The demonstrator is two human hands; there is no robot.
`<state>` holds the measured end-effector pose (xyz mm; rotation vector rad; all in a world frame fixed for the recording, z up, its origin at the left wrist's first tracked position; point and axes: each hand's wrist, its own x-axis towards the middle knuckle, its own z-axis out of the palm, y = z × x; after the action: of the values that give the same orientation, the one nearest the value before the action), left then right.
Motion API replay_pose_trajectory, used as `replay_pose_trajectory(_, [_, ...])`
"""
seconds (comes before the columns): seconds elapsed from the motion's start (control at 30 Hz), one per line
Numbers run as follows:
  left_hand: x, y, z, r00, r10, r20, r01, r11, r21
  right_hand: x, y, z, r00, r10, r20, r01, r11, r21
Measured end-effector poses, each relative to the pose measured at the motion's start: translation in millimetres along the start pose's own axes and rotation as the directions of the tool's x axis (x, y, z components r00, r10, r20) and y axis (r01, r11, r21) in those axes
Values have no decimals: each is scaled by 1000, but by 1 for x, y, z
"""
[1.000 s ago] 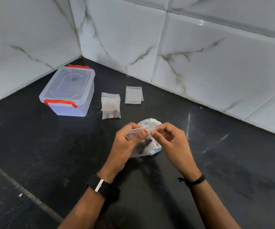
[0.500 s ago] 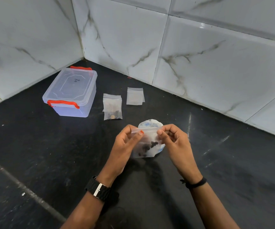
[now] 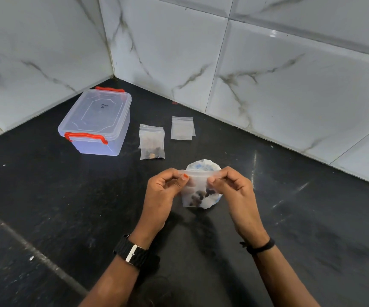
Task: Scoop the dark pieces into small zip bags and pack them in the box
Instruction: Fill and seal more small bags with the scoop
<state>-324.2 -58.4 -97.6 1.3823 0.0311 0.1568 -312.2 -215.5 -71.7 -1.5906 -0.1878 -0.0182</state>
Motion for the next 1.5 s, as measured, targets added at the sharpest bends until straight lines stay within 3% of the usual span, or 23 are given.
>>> replay_pose_trajectory(0.17, [2,2,1,996,-50,73,51,999,-11,3,-3,1,999,41,4,-41,994,105])
replay_pose_trajectory(0.4, [2,6,3,998,53,20,-54,995,87,0,-1,5,997,61,57,-60,998,-15])
replay_pose_trajectory(0.67, [2,4,0,992,-4,125,-5,997,71,1,-1,9,994,56,97,-44,992,-116])
replay_pose_trajectory(0.83, [2,4,0,995,54,87,-67,986,153,1,-1,11,982,129,134,-101,975,-200])
replay_pose_trajectory(1.17, [3,2,0,995,-8,102,-15,977,214,3,1,14,990,92,105,-68,976,-209])
replay_pose_trajectory(1.27, [2,3,-1,996,31,85,-50,973,227,5,2,15,990,87,110,-61,974,-219])
replay_pose_trajectory(1.37, [4,6,0,996,82,46,-90,973,211,5,5,17,991,92,96,-74,982,-176])
replay_pose_trajectory(1.5, [7,6,2,998,56,15,-58,980,190,5,8,17,988,151,37,-153,987,55])
